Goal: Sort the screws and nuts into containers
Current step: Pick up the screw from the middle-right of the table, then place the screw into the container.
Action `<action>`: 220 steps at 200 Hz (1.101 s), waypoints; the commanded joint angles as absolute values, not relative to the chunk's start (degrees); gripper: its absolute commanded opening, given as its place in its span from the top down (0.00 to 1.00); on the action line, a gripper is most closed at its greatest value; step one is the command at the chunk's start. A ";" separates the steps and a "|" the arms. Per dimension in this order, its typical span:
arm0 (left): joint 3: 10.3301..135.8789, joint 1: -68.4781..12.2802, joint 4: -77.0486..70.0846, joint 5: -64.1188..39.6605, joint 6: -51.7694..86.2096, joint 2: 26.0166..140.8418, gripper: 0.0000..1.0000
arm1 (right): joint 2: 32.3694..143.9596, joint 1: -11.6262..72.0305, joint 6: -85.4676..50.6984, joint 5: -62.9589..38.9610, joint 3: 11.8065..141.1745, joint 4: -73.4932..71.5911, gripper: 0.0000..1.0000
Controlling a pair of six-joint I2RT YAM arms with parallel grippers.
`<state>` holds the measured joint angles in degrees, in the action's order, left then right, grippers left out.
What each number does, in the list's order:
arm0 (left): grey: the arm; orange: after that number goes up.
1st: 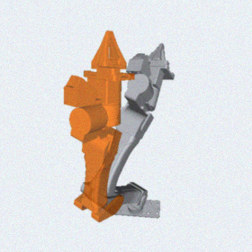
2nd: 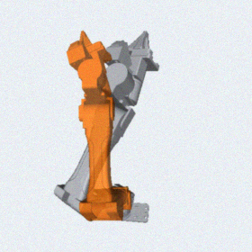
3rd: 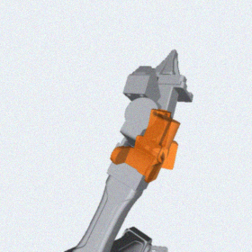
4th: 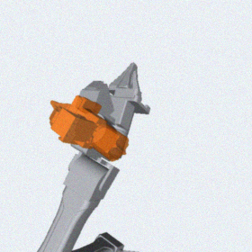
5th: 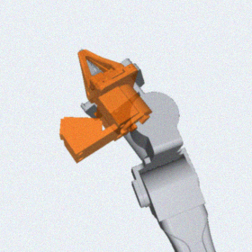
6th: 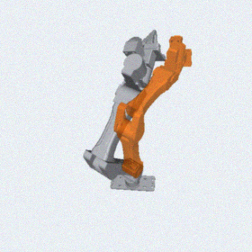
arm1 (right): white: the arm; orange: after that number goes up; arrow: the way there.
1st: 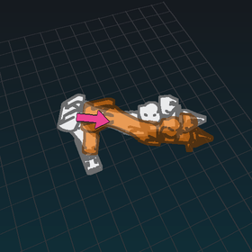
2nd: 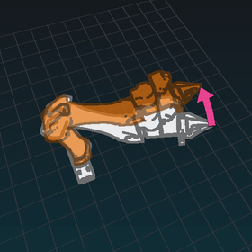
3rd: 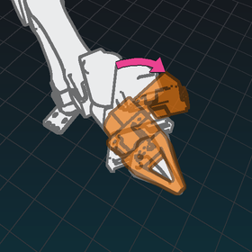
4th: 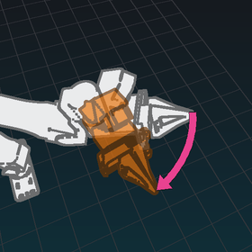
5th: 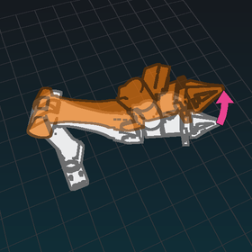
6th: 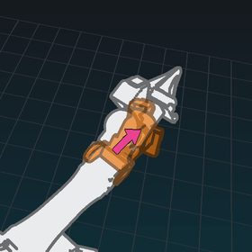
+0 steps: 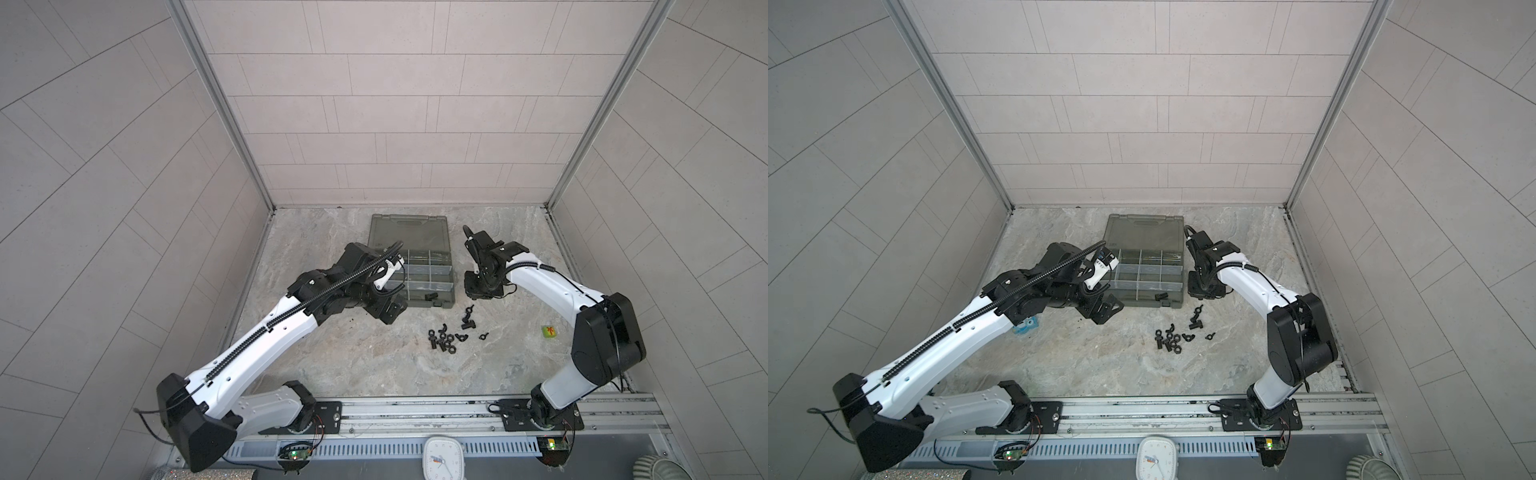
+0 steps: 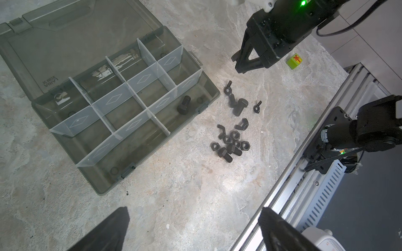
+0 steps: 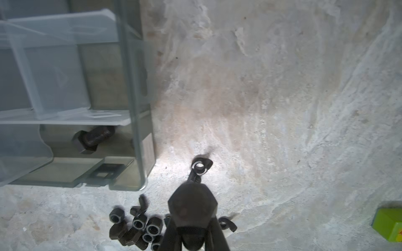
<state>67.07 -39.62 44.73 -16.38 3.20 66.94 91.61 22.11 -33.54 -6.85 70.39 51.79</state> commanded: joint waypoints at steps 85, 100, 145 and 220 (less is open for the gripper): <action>63.63 -38.69 46.47 -12.07 4.41 60.47 0.00 | 101.68 30.07 -35.55 -10.18 77.67 49.41 0.86; 63.38 -38.63 46.80 -11.41 4.40 59.55 0.00 | 102.95 30.06 -35.34 -10.63 77.70 48.67 0.85; 62.76 -38.52 46.94 -10.94 5.03 58.75 0.00 | 105.41 30.09 -34.26 -10.97 78.55 47.63 0.85; 63.57 -38.24 46.40 -11.45 4.56 60.52 0.00 | 108.10 29.97 -33.17 -10.89 78.18 47.07 0.84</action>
